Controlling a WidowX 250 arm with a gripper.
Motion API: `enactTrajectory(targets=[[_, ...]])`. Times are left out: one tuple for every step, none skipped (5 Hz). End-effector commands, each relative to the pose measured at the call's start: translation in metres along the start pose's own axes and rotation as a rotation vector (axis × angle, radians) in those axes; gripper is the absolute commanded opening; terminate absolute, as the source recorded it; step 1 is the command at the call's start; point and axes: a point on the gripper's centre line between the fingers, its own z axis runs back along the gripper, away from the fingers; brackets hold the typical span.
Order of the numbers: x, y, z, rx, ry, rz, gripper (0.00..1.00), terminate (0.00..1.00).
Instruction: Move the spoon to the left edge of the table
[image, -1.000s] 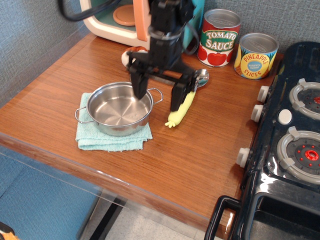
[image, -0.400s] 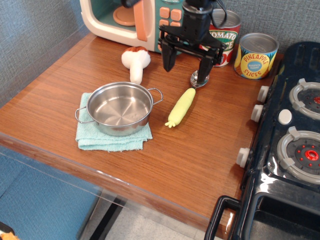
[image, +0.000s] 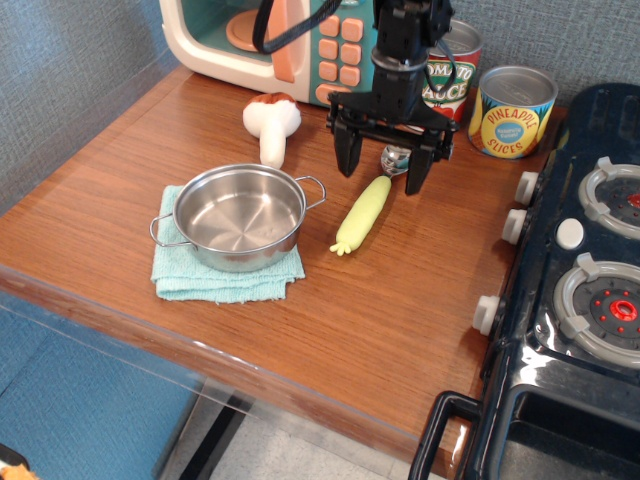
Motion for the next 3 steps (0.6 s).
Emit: enactTrajectory(targets=[[0.0021, -0.014, -0.0069, -0.03, -0.053, 0.04, 1.0, 0.0], [0.0038, -0.0108, -0.0098, -0.031, -0.068, 0.04, 0.0, 0.0], [0.009, -0.012, -0.0008, -0.033, -0.083, 0.014, 0.0, 0.0]])
